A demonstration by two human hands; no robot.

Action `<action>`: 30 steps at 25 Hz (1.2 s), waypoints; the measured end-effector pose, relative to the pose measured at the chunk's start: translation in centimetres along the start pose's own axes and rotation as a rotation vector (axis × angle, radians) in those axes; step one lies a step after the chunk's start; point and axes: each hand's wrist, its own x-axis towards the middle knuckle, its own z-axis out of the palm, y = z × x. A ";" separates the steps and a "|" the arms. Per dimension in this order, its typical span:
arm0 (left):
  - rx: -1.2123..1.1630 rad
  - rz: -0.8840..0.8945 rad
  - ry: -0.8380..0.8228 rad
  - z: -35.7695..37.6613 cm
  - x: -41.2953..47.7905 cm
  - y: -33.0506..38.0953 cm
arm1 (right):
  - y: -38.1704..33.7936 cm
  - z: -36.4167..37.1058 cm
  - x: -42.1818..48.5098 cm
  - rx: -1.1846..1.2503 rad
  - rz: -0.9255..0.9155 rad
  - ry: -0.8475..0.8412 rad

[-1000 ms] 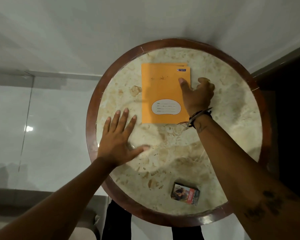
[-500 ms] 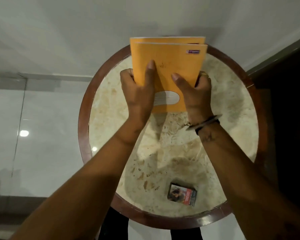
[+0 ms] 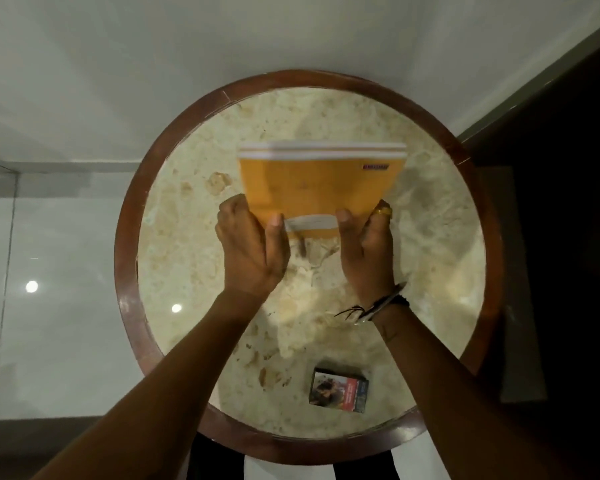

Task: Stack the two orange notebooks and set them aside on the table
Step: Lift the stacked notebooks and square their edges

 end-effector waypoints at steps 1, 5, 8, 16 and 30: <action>0.006 -0.017 -0.023 0.3 0.9 1.0 | -0.2 -0.6 0.8 0.011 0.002 0.053; -0.033 -0.114 -0.213 3.7 4.6 5.3 | 0.1 -4.8 5.7 -0.186 0.097 0.243; 0.122 -0.225 -0.415 7.1 6.1 7.5 | 1.4 -8.3 8.7 -0.372 0.234 0.208; 0.288 -0.223 -0.275 10.1 4.9 9.6 | 4.0 -9.4 10.3 -0.370 0.302 0.160; 0.040 -0.296 -0.150 11.2 4.6 10.3 | 5.5 -10.1 12.1 -0.446 0.276 0.164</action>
